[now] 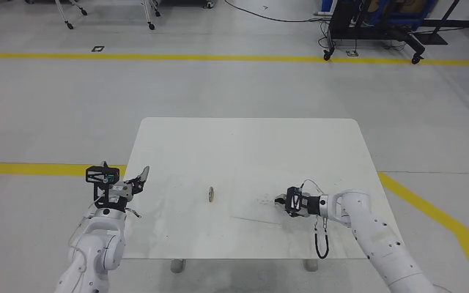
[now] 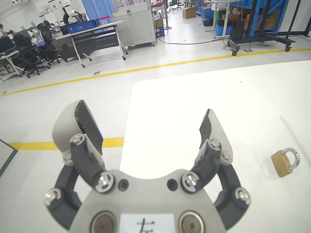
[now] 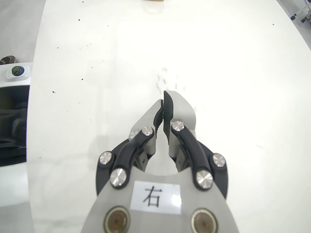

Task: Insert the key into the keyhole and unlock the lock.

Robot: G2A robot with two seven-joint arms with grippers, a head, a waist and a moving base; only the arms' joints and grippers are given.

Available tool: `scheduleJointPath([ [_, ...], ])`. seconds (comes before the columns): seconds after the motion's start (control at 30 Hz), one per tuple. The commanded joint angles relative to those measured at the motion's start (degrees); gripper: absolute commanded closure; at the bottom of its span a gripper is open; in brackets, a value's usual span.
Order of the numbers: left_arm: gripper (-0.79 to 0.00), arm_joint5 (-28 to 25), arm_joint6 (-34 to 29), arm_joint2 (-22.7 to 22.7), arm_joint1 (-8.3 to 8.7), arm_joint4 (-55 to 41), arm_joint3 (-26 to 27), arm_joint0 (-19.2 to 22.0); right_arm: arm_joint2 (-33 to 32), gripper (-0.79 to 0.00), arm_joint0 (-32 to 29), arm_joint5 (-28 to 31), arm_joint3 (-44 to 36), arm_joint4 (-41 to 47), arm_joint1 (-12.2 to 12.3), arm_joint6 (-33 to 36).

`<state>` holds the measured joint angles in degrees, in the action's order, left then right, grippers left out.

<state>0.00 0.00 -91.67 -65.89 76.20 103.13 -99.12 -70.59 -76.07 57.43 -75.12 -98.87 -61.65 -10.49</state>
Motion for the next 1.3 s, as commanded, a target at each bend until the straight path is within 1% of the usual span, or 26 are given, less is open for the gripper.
scheduleJointPath([
  [0.0, -0.785, 0.0, 0.0, 0.0, 0.0, 0.0, 0.0, 0.0, -0.3, 0.0, -0.2, -0.5, -0.6, -0.1, 0.2, -0.3],
  [0.3, -0.785, 0.0, 0.0, 0.0, 0.0, 0.0, 0.0, 0.0, -3.0, 0.0, -2.6, -3.3, -3.5, -0.2, 1.3, -2.8],
  [0.47, -0.785, 0.0, 0.0, 0.0, 0.0, 0.0, 0.0, 0.0, -3.9, 0.0, -3.6, -3.7, -4.4, 3.4, 1.5, -5.0],
  [0.5, -0.785, 0.0, 0.0, 0.0, 0.0, 0.0, 0.0, 0.0, -3.9, 0.0, -3.6, -3.6, -4.2, 4.5, 1.5, -5.1],
  [0.9, -0.785, 0.0, 0.0, 0.0, 0.0, 0.0, 0.0, 0.0, -3.9, 0.0, -3.6, -3.6, -4.2, 4.5, 1.5, -5.1],
  [0.97, -0.785, 0.3, 0.8, -0.3, 0.08, 2.5, 1.2, -0.3, -3.8, 0.0, -3.7, -5.5, -3.4, 8.6, 1.2, -6.5],
  [1.03, -0.785, 1.5, 1.2, -0.4, 0.07, 5.2, 3.1, -1.4, -3.3, 0.0, -2.5, -5.2, -1.3, 13.8, 0.7, -8.0],
  [1.13, -0.785, 0.2, -0.1, 1.0, -0.57, -5.6, 6.5, -2.8, -2.1, 0.0, 0.3, -4.2, 2.4, 22.1, -0.1, -9.8],
  [1.2, -0.785, -2.1, -3.3, 1.7, -0.97, -16.7, 7.4, -3.4, -1.8, 0.0, 2.0, -3.2, 4.8, 26.9, -0.5, -10.6],
  [1.27, -0.785, -2.1, -3.3, 1.7, -0.97, -16.7, 7.4, -3.4, -2.5, 0.0, 2.6, -1.7, 6.4, 31.1, -0.6, -11.7],
])
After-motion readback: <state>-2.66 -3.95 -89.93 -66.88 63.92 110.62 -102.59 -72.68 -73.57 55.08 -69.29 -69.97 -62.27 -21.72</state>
